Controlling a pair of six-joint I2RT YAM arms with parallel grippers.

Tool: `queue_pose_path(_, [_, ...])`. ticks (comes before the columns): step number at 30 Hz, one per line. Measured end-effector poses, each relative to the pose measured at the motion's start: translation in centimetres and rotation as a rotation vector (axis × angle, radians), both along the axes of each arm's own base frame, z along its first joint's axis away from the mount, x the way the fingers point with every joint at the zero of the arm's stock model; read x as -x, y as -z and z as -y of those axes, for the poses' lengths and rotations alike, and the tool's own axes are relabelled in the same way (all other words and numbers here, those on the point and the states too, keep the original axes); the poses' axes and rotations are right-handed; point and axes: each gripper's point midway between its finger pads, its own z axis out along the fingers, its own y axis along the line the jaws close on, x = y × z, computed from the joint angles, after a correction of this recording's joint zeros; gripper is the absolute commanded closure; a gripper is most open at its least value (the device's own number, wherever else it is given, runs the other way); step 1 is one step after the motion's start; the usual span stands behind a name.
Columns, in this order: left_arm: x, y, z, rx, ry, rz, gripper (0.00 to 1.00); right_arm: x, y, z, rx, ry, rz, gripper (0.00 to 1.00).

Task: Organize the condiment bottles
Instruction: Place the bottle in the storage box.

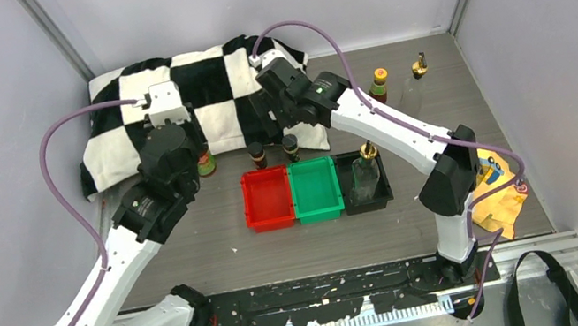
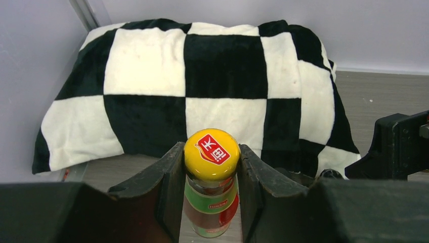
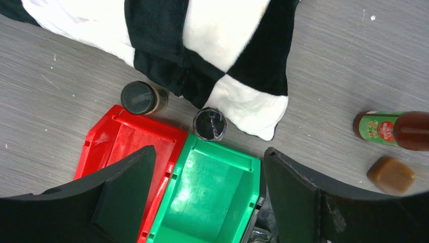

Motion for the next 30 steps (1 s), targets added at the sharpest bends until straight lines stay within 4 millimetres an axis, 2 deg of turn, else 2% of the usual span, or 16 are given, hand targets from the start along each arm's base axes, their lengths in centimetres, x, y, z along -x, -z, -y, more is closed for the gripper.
queue_pose_path(5, [0.2,2.0,-0.2,0.007,-0.018,-0.029,1.00,0.0,1.9,-0.2,0.010,0.003,-0.030,0.17])
queue_pose_path(15, [0.8,3.2,-0.5,0.051,-0.031,-0.040,1.00,0.1,6.6,-0.5,0.051,0.011,-0.105,0.17])
queue_pose_path(20, [1.3,3.7,0.5,0.079,-0.001,-0.057,1.00,0.1,7.5,-0.4,0.045,0.023,-0.116,0.18])
queue_pose_path(30, [3.8,5.0,4.4,0.098,0.137,-0.101,1.00,-0.3,8.4,-0.2,0.032,0.035,-0.129,0.18])
